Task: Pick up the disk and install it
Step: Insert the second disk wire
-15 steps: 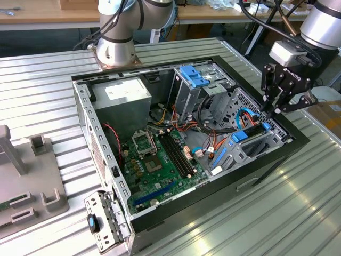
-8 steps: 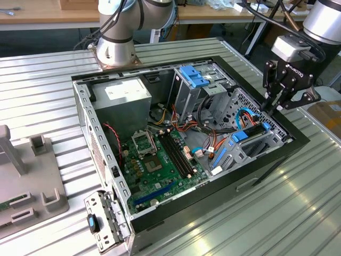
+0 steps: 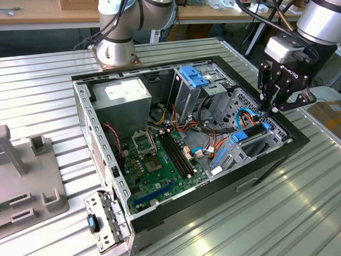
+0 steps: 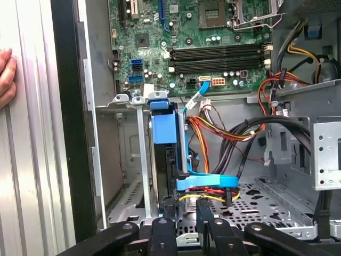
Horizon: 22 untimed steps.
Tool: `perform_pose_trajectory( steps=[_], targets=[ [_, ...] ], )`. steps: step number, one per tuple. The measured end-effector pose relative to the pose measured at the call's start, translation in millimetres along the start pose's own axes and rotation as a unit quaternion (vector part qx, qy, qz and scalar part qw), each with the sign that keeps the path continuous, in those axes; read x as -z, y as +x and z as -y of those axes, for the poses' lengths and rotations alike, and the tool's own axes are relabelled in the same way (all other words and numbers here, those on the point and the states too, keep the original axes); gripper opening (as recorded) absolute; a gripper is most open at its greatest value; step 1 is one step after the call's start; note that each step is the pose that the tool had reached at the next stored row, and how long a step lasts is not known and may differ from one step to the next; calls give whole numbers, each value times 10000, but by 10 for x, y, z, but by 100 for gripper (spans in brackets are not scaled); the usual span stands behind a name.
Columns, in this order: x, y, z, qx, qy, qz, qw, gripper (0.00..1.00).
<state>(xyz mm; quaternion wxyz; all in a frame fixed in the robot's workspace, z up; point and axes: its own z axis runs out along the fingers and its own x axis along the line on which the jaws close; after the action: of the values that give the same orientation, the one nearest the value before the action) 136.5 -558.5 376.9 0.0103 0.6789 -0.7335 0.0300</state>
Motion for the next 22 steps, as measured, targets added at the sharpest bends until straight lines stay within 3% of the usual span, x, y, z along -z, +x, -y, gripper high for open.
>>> perform_pose_trajectory(
  steps=[3, 4, 5, 9, 14, 17, 22],
  targets=[
    [25, 2, -12, -2, 23, 2, 10000, 30],
    [29, 10, -103, -4, 57, 8, 10000, 30],
    [31, 14, -154, -5, 67, 8, 10000, 30],
    [33, 23, -275, -7, 96, 11, 10000, 30],
    [-7, 22, -284, -4, 100, -8, 9999, 30],
    [-35, 17, -248, -1, 102, -27, 9999, 30],
    [-78, 20, -248, -1, 101, -32, 9999, 30]
  ],
)
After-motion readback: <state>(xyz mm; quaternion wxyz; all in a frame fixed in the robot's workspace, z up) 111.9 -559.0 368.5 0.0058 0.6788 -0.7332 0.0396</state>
